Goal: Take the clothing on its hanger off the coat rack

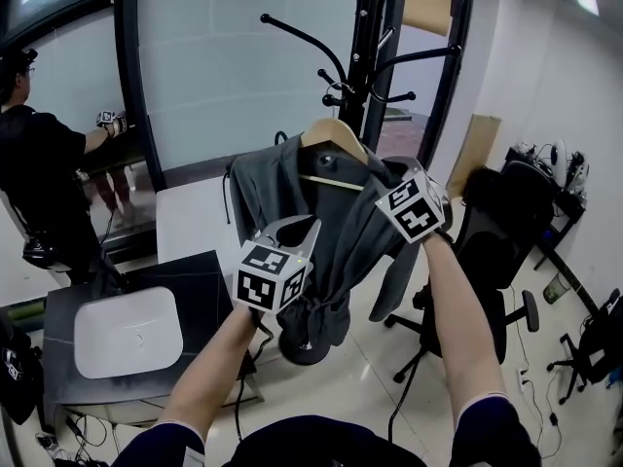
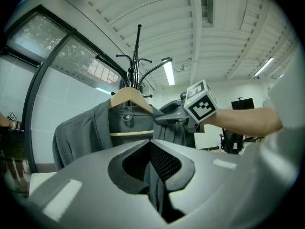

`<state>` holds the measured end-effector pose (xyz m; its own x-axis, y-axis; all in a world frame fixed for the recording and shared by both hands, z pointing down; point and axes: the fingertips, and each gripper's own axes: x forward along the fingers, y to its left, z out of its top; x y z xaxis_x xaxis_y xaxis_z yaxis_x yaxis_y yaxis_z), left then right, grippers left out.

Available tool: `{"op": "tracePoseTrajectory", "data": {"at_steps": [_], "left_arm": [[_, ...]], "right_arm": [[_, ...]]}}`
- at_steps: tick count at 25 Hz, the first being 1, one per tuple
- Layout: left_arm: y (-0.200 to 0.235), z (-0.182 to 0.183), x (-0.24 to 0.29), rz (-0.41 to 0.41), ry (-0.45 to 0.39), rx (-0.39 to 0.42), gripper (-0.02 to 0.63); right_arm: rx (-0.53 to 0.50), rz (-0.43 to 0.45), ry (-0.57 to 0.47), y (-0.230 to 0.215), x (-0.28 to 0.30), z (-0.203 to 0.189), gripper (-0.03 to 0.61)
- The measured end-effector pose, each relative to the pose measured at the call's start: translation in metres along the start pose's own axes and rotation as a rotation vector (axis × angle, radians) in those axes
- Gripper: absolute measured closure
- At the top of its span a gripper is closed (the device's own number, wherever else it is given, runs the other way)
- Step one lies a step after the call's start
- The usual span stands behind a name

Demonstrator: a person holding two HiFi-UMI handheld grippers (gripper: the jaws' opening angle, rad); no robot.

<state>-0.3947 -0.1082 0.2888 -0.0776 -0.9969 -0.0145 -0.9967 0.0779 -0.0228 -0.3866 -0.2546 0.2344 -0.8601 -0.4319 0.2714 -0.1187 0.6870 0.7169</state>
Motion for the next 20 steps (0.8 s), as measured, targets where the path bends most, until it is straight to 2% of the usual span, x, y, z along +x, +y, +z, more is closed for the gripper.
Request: {"op": "tracePoseTrajectory", "data": {"at_steps": [6, 12, 20], "left_arm": [[-0.011, 0.004, -0.006, -0.018, -0.008, 0.005, 0.601], [0.001, 0.002, -0.023, 0.011, -0.004, -0.002, 0.601], [0.018, -0.006, -0.046, 0.049, 0.015, 0.0, 0.601]], "right_arm": [[0.01, 0.009, 0.006, 0.004, -0.004, 0.008, 0.472], [0.025, 0.048, 0.013, 0.021, 0.011, 0.019, 0.472], [0.05, 0.072, 0.029, 0.056, 0.021, 0.007, 0.472]]}}
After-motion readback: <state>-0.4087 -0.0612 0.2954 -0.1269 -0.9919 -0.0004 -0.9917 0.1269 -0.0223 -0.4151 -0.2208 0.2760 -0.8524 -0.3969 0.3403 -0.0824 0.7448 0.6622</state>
